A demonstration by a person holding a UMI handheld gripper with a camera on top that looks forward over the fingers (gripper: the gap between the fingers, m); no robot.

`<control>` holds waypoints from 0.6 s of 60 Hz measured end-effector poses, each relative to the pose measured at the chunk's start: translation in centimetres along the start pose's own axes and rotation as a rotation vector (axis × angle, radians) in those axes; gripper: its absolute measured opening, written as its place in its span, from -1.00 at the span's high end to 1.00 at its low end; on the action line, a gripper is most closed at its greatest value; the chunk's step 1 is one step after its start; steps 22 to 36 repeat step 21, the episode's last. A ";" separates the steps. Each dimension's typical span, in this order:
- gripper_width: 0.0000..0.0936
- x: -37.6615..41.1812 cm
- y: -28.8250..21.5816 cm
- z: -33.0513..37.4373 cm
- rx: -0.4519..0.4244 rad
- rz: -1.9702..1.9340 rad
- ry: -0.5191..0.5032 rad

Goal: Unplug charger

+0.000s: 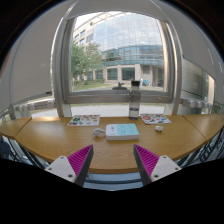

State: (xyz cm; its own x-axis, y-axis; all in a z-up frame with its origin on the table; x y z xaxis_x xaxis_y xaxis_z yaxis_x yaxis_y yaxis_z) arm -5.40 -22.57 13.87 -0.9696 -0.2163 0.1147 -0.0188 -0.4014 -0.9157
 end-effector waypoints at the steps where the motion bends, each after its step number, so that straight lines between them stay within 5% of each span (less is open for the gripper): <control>1: -0.71 0.1 0.1 0.1 -0.001 -0.002 -0.002; 36: -0.72 1.1 0.2 1.0 0.000 -0.006 -0.022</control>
Point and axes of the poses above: the point between the fingertips, and its own axes, seen from behind it with the camera up: x to the left, y down, z backward, against the way the camera looks, the point moved 7 cm from there along z, backward, against the way the camera looks, and after that the axes turned 14 degrees about -y, right-handed, at the moved point
